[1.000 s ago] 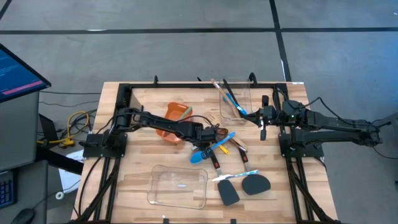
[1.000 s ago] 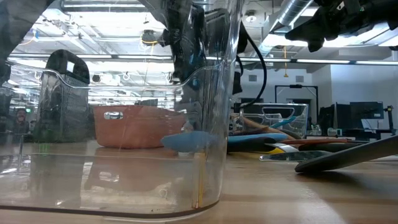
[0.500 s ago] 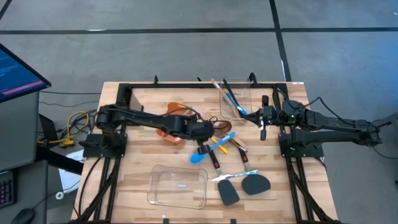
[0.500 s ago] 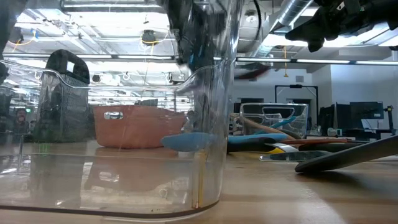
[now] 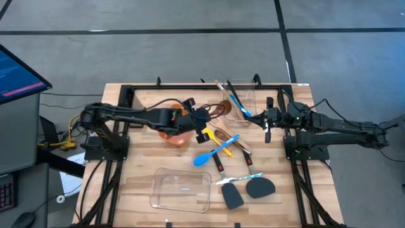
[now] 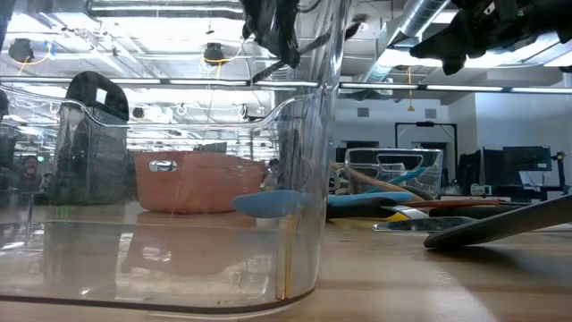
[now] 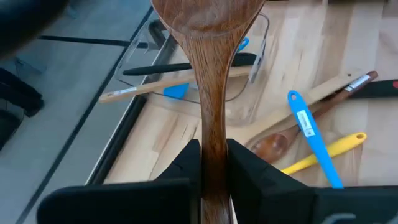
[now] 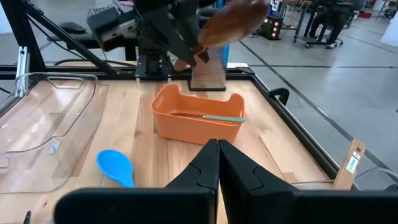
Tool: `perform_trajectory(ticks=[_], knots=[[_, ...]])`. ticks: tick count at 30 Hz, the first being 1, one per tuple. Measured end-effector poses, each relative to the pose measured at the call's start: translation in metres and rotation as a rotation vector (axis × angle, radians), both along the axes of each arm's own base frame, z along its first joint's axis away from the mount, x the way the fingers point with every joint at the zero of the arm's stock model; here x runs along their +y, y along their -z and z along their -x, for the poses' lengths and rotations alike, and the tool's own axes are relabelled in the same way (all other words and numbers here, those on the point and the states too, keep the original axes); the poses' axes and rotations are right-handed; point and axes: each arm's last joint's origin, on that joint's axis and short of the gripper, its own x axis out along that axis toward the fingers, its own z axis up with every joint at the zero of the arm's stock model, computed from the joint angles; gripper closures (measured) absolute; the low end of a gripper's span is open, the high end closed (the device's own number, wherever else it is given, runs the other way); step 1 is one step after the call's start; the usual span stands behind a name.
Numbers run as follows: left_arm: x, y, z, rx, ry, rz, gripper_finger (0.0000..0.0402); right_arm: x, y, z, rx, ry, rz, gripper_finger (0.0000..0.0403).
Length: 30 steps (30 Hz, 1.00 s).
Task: Pick & Place Kitchen Items
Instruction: Put the dark brown serving spoon into the top transparent bin
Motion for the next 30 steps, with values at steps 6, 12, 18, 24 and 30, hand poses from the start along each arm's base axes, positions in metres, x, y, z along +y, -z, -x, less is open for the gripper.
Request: perform_trajectory(ticks=[6,12,18,24,30], knots=[[0.010,0.025,0.008,-0.039,0.004,-0.032,0.0380,0.000,0.000,0.000,0.000,0.000,0.000,0.0402],[0.014,0.051,0.021,-0.315,0.120,0.004,0.0371,0.000,-0.002,0.000,-0.018,0.000,0.003,0.0402],[0.025,0.059,0.039,-0.539,0.146,-0.032,0.0380,0.000,-0.009,-0.002,-0.095,0.000,0.016,0.0402],[0.034,0.060,0.043,-0.566,0.117,-0.037,0.0369,-0.003,-0.008,-0.018,-0.121,0.003,-0.015,0.0402],[0.033,0.060,0.043,-0.571,0.117,-0.037,0.0379,-0.008,0.001,-0.048,-0.138,0.000,0.010,0.0402]])
